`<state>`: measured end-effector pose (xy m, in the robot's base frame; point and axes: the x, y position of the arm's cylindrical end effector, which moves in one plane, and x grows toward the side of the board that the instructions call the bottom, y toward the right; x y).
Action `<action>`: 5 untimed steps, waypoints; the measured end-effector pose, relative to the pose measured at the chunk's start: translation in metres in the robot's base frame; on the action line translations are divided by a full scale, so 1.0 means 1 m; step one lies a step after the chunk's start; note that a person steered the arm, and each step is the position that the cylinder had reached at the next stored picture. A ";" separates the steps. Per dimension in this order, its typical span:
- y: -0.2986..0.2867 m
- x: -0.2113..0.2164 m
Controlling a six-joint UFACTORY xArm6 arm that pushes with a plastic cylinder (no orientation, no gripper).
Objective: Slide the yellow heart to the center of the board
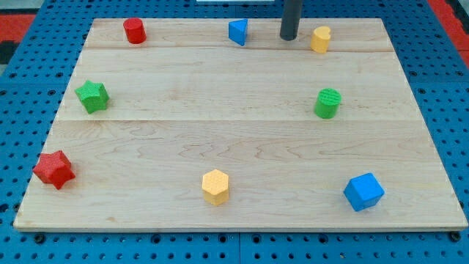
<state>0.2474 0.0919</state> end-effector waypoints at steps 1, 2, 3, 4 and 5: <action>0.019 -0.029; 0.077 -0.045; 0.087 -0.031; 0.067 0.004; 0.060 0.035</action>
<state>0.2827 0.1520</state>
